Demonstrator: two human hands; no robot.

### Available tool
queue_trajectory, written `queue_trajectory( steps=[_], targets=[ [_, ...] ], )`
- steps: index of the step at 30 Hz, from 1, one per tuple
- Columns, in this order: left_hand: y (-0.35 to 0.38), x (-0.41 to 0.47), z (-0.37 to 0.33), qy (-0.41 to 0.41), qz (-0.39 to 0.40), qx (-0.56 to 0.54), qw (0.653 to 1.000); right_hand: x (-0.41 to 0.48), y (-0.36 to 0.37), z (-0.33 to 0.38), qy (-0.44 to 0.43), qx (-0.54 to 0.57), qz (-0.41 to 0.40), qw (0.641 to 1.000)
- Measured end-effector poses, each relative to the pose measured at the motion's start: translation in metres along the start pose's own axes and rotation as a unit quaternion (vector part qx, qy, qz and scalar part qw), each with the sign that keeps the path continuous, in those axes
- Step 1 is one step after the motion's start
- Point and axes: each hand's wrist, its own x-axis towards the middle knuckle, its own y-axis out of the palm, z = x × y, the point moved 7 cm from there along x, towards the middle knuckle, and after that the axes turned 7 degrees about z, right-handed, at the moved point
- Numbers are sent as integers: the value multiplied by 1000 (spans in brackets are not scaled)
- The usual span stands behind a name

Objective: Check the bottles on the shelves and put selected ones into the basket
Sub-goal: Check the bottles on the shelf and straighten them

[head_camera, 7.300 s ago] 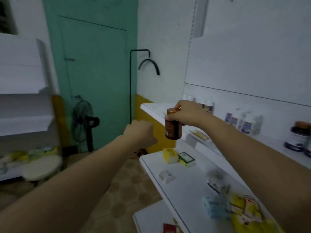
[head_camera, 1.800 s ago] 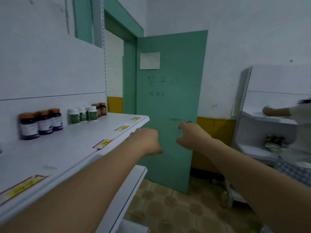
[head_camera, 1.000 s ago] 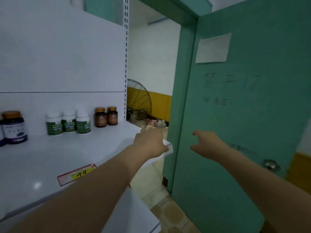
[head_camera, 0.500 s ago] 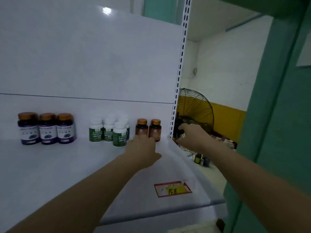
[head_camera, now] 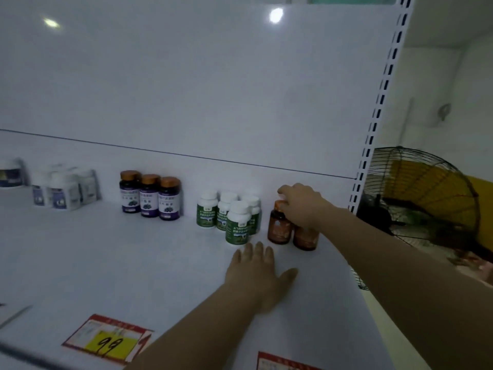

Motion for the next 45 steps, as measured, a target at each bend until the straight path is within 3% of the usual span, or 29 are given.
queue_trajectory(
  steps=[10,15,17,20,23,26,30,39,45],
  targets=[
    [4,1,2,2,25,4,1000,17,16,17,-21,-67,48,996],
    [-4,-1,2,11,74,-19,997,-8,-21,18,-64,35,35,997],
    [-21,0,0,7,60,-92,994,-18,-43,12,-66,94,16,993],
    [-53,-1,3,4,-12,-280,960,-30,-70,5,-70,171,13,983],
    [-67,-1,6,34,-23,-455,890,-40,-82,-6,-65,254,32,964],
    [-80,-9,-5,105,-11,-532,840,-51,-87,-14,-68,300,36,951],
    [-85,-21,-13,149,-9,-569,808,-59,-85,-23,-45,332,13,942],
    [-75,-32,-17,154,32,-585,796,-68,-69,-26,-33,358,14,933],
    [-78,-35,-11,151,24,-581,799,-71,-73,-21,-69,366,-1,928]
  ],
)
